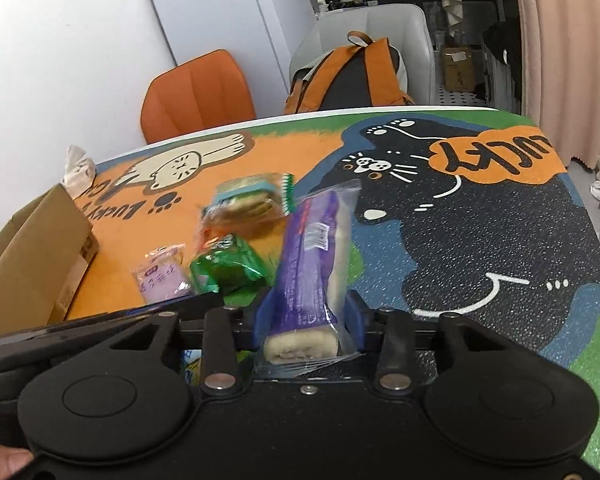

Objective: Organize snacks
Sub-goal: 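Grasp the purple-wrapped roll with the right tool while the left tool grasps a blue candy, then lift the purple roll and blue candy off the table with both tools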

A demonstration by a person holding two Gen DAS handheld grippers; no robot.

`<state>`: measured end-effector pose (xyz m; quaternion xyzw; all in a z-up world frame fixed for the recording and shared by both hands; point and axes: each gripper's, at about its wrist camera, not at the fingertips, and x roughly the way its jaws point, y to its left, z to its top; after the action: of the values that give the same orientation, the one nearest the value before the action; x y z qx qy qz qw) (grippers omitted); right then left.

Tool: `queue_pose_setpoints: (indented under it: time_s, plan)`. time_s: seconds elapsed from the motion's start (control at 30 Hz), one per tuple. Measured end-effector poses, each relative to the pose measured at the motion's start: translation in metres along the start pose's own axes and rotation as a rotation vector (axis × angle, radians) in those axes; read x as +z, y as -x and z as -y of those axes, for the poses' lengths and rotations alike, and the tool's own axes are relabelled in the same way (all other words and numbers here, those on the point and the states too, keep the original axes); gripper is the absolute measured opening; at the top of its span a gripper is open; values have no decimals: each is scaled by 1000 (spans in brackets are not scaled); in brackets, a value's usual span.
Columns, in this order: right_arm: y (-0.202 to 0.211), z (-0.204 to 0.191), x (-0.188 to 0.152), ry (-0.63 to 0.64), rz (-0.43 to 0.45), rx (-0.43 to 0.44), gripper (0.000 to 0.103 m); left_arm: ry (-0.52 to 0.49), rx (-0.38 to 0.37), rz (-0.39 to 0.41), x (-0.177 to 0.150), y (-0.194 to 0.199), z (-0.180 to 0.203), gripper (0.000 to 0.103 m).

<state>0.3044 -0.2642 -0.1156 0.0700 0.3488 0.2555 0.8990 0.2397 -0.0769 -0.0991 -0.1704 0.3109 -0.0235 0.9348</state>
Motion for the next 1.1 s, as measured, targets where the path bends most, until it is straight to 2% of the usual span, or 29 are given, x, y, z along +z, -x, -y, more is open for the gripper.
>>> queue_pose_setpoints:
  time_s: [0.13, 0.2, 0.53, 0.63, 0.7, 0.8, 0.93, 1.0, 1.1]
  plan:
    - [4, -2, -3, 1, -4, 4, 36, 12, -10, 0, -1, 6, -5, 9]
    - [7, -4, -5, 2, -6, 3, 35, 15, -8, -1, -1, 9, -8, 1]
    - [19, -12, -9, 5, -15, -25, 35, 51, -30, -10, -6, 26, -28, 0]
    - [21, -16, -6, 16, 3, -40, 43, 58, -34, -10, -5, 30, -32, 0]
    - [19, -18, -5, 26, 10, -56, 57, 64, -33, -13, -5, 32, -34, 0]
    - [13, -22, -3, 36, 15, -74, 61, 66, -28, -16, -3, 36, -36, 0]
    - [1, -25, -5, 49, -9, -75, 58, 71, -10, -3, 0, 40, -37, 3]
    - [-1, -25, -8, 51, -17, -88, 43, 57, -3, -4, 1, 40, -35, 4]
    - [3, -22, -9, 40, -20, -89, 37, 45, -17, -16, 0, 38, -31, 8]
